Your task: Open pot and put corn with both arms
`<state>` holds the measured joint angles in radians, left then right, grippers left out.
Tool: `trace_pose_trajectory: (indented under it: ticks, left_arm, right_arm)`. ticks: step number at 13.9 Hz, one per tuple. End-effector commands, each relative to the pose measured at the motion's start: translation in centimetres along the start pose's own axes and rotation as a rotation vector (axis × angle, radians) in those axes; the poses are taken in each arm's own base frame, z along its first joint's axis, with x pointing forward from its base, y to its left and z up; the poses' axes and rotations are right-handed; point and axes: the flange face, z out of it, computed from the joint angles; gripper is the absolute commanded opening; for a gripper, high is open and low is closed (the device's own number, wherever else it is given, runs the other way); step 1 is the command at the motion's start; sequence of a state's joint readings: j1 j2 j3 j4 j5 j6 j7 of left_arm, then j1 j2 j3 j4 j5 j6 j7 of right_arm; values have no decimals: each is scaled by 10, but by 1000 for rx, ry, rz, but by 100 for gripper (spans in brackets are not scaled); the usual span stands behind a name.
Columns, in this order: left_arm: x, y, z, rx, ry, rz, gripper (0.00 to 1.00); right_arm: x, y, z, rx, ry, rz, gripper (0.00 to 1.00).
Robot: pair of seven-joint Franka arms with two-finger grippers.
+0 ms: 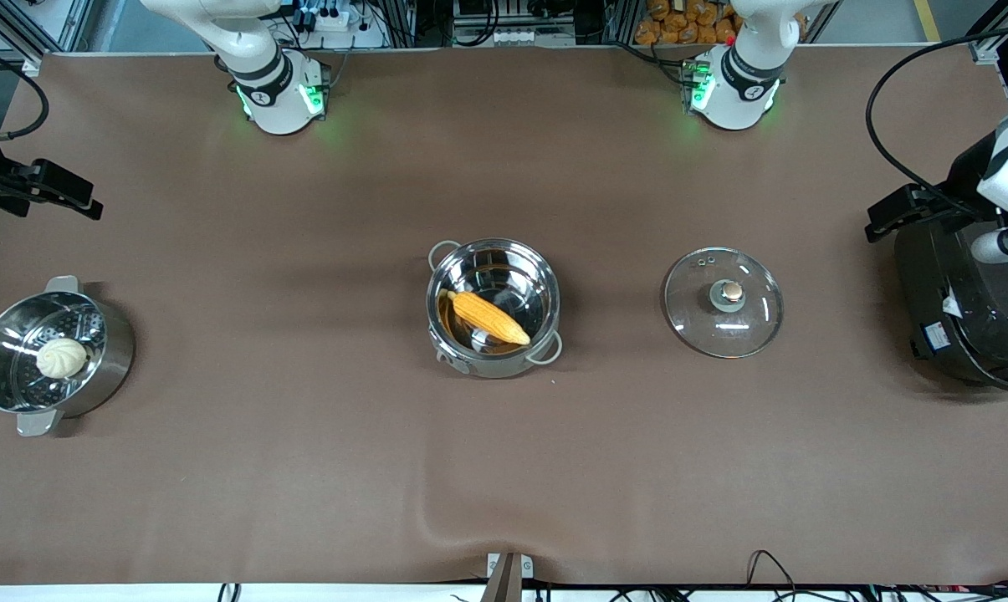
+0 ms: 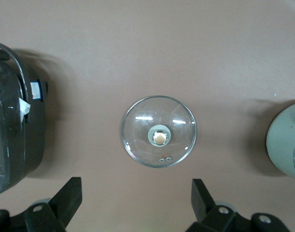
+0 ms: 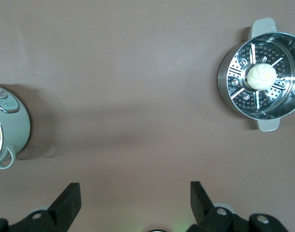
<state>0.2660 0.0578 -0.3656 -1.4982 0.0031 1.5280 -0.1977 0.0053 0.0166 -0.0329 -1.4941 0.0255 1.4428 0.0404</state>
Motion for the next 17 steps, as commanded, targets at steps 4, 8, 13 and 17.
trace_pose_trajectory:
  ticks: [4, 8, 13, 17]
  left_arm:
    - [-10, -5, -13, -12, 3, 12, 100]
    - [-5, -14, -11, 1, 8, 21, 100]
    - [0, -3, -11, 2, 41, 45, 100]
    - [3, -2, -4, 3, 30, 45, 100]
  right_arm:
    - [-6, -1, -9, 7, 9, 4, 100]
    - [-5, -3, -7, 7, 6, 1, 100]
    - [-5, -2, -8, 7, 8, 1, 100]
    - [-4, 0, -7, 9, 6, 5, 100]
